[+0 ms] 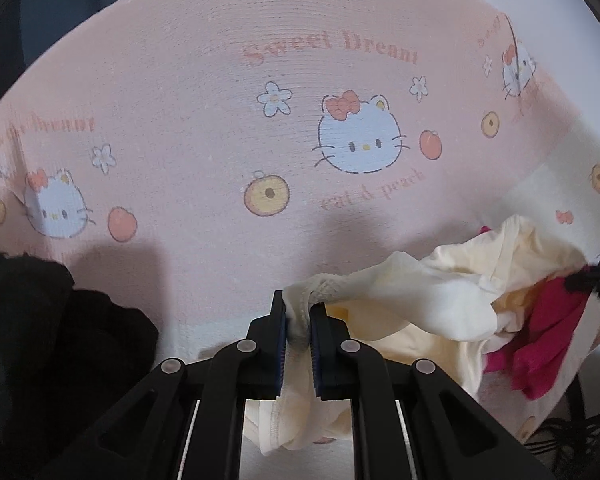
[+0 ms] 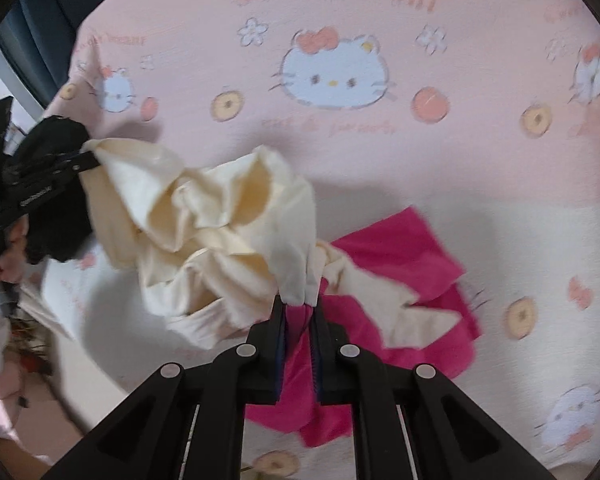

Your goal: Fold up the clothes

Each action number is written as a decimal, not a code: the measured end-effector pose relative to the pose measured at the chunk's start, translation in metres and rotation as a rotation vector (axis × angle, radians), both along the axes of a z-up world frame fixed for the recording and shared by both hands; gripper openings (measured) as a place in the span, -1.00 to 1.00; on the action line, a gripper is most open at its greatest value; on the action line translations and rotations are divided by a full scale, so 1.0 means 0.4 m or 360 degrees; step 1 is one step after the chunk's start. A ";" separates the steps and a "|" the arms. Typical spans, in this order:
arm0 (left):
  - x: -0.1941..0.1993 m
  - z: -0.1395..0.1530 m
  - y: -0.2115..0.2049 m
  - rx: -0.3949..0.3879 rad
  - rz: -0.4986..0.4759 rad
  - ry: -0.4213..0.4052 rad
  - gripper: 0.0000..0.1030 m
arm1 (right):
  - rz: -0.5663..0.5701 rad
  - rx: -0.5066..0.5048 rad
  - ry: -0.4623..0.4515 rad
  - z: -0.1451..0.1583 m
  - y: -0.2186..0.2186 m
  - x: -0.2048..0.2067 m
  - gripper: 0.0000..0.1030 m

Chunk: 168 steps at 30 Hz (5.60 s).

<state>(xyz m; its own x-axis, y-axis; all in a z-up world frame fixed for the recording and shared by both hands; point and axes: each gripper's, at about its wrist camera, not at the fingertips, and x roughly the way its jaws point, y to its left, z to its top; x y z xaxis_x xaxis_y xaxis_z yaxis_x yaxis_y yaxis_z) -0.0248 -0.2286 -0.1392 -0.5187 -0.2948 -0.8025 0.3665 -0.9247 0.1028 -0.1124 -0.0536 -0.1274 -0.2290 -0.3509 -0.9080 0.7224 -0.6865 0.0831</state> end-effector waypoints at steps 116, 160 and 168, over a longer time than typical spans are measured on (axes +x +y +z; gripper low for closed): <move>0.101 -0.142 -0.003 0.0066 -0.0219 -0.0360 -0.90 | -0.0341 -0.0113 -0.0149 -0.034 0.166 -0.132 -0.83; 0.191 -0.140 -0.089 0.1070 0.0179 0.0131 0.14 | -0.0379 -0.0212 -0.0370 -0.140 0.188 -0.119 -0.82; 0.170 -0.237 -0.091 0.1137 0.0187 -0.0020 0.14 | -0.0292 -0.0190 -0.0299 -0.124 0.196 -0.097 -0.82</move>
<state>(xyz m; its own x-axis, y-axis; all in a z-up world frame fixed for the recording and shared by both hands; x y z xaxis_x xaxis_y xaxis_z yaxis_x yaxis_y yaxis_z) 0.0431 -0.2650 -0.2341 -0.5052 0.2511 -0.8257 0.4702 -0.7222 -0.5073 -0.1512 0.0249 -0.1771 -0.1303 -0.4261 -0.8952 0.5512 -0.7817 0.2918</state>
